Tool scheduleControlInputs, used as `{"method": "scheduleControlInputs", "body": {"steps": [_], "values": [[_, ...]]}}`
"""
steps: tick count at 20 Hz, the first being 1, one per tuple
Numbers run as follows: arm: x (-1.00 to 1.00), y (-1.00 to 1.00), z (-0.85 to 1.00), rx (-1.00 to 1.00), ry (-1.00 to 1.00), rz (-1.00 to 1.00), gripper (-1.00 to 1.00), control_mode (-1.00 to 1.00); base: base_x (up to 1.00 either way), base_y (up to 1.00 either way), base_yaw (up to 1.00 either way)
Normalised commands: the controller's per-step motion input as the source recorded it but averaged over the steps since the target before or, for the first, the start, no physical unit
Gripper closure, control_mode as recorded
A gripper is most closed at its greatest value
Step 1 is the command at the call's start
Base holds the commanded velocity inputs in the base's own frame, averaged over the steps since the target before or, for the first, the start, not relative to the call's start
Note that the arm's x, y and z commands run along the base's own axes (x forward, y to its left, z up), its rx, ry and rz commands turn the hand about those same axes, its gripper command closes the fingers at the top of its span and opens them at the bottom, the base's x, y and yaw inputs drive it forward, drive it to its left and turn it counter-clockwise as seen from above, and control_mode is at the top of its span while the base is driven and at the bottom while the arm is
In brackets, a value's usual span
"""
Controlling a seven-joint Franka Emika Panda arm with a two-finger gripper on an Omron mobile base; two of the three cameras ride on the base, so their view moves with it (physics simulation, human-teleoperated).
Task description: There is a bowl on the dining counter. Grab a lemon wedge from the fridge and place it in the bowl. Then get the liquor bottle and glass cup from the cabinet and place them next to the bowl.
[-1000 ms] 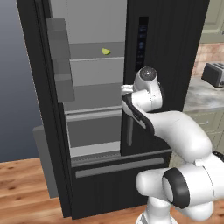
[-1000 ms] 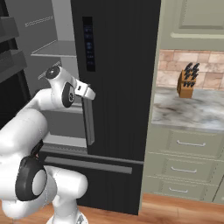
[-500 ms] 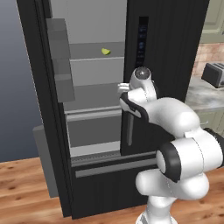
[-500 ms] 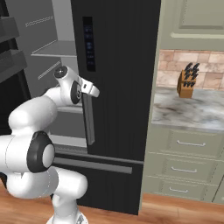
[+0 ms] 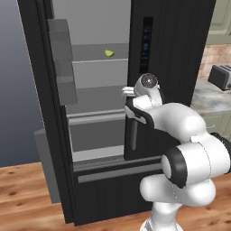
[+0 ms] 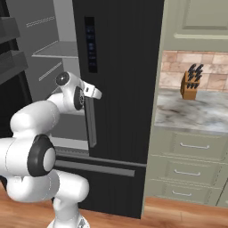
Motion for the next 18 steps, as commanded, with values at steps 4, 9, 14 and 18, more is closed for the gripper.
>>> {"method": "scheduleControlInputs", "body": {"steps": [4, 9, 14, 18], "values": [[0.16, -0.03, -0.14, 0.0, 0.0, 0.0, 1.0, -1.0, 0.0, 0.0, 0.0], [-0.55, -0.47, 0.0, 0.0, -0.05, -0.06, 1.0, -1.0, 0.0, 0.0, 0.0], [-0.99, -0.79, 0.0, 0.0, -0.09, -0.12, 1.0, -1.0, 0.0, 0.0, 0.0], [-1.0, -0.9, 0.03, 0.0, -0.06, -0.13, 1.0, -1.0, 0.0, 0.0, 0.0]]}}
